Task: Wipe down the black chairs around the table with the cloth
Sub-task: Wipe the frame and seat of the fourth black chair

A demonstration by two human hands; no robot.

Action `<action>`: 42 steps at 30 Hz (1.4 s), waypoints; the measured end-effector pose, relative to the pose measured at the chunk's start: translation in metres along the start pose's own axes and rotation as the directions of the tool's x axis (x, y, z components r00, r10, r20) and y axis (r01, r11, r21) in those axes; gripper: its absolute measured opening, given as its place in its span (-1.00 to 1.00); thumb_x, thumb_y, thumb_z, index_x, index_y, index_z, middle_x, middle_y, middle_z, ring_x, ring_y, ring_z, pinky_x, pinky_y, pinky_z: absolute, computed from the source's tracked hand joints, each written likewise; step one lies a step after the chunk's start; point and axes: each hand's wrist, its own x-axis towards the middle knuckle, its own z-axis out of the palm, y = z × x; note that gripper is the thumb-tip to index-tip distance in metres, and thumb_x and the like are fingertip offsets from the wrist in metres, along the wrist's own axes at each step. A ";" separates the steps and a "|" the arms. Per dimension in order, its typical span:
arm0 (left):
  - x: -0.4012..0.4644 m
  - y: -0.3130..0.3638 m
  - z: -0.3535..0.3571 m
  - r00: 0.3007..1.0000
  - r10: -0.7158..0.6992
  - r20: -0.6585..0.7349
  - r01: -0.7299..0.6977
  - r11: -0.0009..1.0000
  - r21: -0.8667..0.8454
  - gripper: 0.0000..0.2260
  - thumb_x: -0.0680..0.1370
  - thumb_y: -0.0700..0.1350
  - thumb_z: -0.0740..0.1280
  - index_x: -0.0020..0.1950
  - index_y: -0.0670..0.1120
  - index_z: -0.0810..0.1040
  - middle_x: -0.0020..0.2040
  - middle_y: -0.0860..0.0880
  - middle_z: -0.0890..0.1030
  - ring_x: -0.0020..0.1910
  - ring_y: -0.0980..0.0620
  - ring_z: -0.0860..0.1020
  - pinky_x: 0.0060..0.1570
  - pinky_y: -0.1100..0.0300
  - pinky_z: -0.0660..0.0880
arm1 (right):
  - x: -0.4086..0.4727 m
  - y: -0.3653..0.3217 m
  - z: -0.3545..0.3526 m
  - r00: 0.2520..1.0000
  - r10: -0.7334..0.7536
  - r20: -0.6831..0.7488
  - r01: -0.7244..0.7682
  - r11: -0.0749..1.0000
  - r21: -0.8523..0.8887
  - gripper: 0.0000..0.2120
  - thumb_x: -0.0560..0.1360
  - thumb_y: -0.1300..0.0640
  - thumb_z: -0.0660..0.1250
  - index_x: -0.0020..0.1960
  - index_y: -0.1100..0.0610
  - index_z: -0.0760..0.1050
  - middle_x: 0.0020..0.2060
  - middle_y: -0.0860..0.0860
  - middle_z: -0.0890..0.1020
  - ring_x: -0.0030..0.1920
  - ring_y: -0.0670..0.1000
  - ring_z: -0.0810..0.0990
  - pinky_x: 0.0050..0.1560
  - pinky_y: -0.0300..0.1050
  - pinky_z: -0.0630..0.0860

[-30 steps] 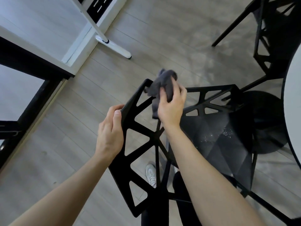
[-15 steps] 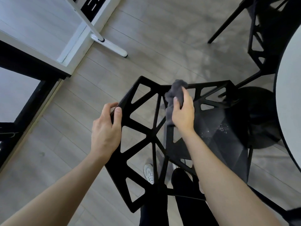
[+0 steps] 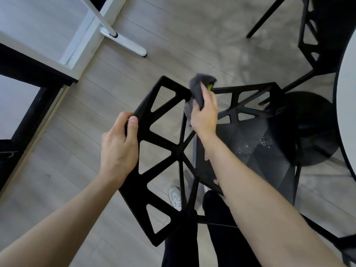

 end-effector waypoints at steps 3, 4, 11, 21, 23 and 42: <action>0.000 -0.003 -0.001 1.000 0.000 0.001 0.000 1.000 0.007 -0.71 0.81 0.03 0.04 0.25 0.05 0.55 -0.11 0.01 0.61 -0.05 0.19 0.54 -0.10 0.09 0.48 | -0.019 0.010 0.012 0.996 -0.055 0.070 0.062 0.993 -0.103 -0.43 0.62 0.31 0.36 0.58 -0.01 0.43 0.53 0.04 0.39 0.49 0.00 0.44 0.47 -0.29 0.41; 0.000 -0.003 -0.001 1.000 -0.004 0.000 0.004 1.000 0.003 -0.70 0.81 0.01 0.02 0.25 0.04 0.55 -0.11 0.03 0.61 -0.04 0.22 0.54 -0.11 0.14 0.47 | -0.049 0.024 0.013 0.989 -0.013 0.144 0.032 0.990 -0.136 -0.41 0.62 0.33 0.35 0.59 -0.04 0.42 0.53 0.02 0.39 0.50 0.01 0.44 0.51 -0.13 0.44; 0.001 -0.003 -0.001 1.000 -0.022 -0.001 0.022 1.000 0.003 -0.72 0.80 0.00 0.01 0.17 0.09 0.51 -0.12 0.08 0.58 -0.09 0.25 0.53 -0.13 0.20 0.41 | -0.137 0.078 -0.012 0.877 0.371 0.305 -0.299 0.919 -0.258 -0.51 0.67 0.22 0.30 0.58 -0.05 0.44 0.38 0.05 0.60 0.40 0.11 0.56 0.45 -0.07 0.44; 0.002 -0.005 0.000 1.000 -0.023 0.003 0.023 0.999 -0.024 -0.68 0.79 -0.05 -0.01 0.22 0.00 0.54 -0.08 0.08 0.59 -0.07 0.21 0.53 -0.13 0.24 0.38 | -0.126 0.065 0.000 0.864 0.431 0.262 -0.363 0.892 -0.270 -0.45 0.65 0.28 0.29 0.60 -0.02 0.41 0.35 0.08 0.56 0.38 0.14 0.56 0.40 -0.07 0.46; 0.003 -0.006 0.000 1.000 -0.027 0.005 0.027 0.999 -0.037 -0.68 0.79 -0.05 0.00 0.22 0.00 0.55 -0.08 0.07 0.59 -0.06 0.20 0.53 -0.12 0.26 0.39 | -0.134 0.049 0.008 0.876 0.415 0.246 -0.345 0.895 -0.281 -0.45 0.64 0.28 0.30 0.59 -0.01 0.42 0.34 0.07 0.58 0.36 0.11 0.56 0.41 -0.06 0.45; 0.005 -0.004 0.000 0.999 -0.043 0.029 0.045 0.996 -0.071 -0.69 0.76 -0.04 0.01 0.23 0.02 0.54 -0.06 0.06 0.57 -0.04 0.11 0.52 -0.13 0.17 0.39 | -0.159 -0.011 0.006 0.961 -0.098 0.259 0.106 0.994 -0.017 -0.45 0.64 0.34 0.27 0.54 -0.06 0.49 0.30 -0.06 0.52 0.26 -0.15 0.53 0.36 -0.17 0.50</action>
